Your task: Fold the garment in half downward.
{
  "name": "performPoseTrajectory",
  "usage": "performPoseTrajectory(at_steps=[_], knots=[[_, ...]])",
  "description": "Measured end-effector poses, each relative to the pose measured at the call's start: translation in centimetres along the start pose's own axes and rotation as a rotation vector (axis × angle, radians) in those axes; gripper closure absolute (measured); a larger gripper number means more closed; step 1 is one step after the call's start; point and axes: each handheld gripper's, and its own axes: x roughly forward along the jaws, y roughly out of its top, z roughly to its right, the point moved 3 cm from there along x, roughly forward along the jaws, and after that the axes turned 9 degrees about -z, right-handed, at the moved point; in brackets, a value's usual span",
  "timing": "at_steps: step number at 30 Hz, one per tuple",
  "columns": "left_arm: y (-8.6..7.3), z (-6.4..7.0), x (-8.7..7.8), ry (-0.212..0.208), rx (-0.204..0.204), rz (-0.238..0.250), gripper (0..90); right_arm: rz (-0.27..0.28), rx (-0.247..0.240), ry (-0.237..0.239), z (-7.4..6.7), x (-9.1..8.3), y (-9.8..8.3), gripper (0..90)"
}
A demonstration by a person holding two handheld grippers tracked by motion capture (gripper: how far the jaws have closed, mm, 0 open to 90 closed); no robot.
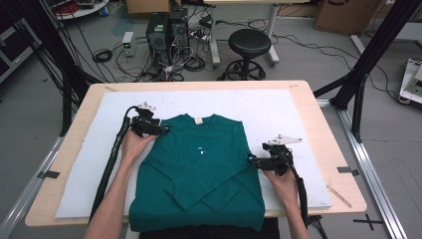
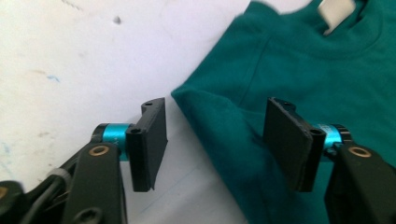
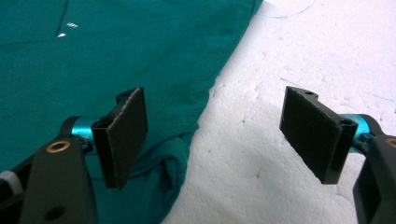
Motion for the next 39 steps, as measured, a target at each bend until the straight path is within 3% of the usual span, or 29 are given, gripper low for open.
performPoseTrajectory(at_steps=[4, 9, 12, 14, 17, 23, 33, 39], knots=[[0.0, 0.1, 0.0, 0.04, 0.035, -0.002, 48.8, -0.002, 0.002, 0.003, 0.0, 0.0, 0.0, 23.5], [-0.1, 0.2, 0.0, 0.016, 0.056, 0.017, 62.5, -0.005, 0.006, 0.0, 0.0, 0.0, 0.0, 23.6], [-0.4, -0.1, 0.1, -0.005, 0.046, 0.044, 70.2, -0.004, 0.012, -0.001, 0.0, 0.0, 0.0, 23.6], [-0.6, -0.6, 0.0, -0.046, 0.01, 0.064, 75.6, -0.005, 0.013, 0.001, 0.1, 0.0, 0.0, 23.6], [-0.7, -0.6, 0.0, -0.055, 0.018, 0.064, 81.0, -0.007, 0.018, 0.003, 0.1, 0.0, 0.0, 23.6], [-0.7, -0.8, 0.0, -0.086, -0.003, 0.069, 84.6, -0.002, 0.028, 0.005, 0.2, 0.0, 0.0, 23.7], [-0.7, -0.9, 0.1, -0.091, -0.006, 0.069, 84.4, 0.003, 0.051, 0.019, 0.6, -0.2, 0.1, 25.5], [-0.7, -0.8, 0.1, -0.089, -0.005, 0.07, 84.3, -0.033, 0.039, 0.008, 1.3, -0.3, 1.8, 26.9]])
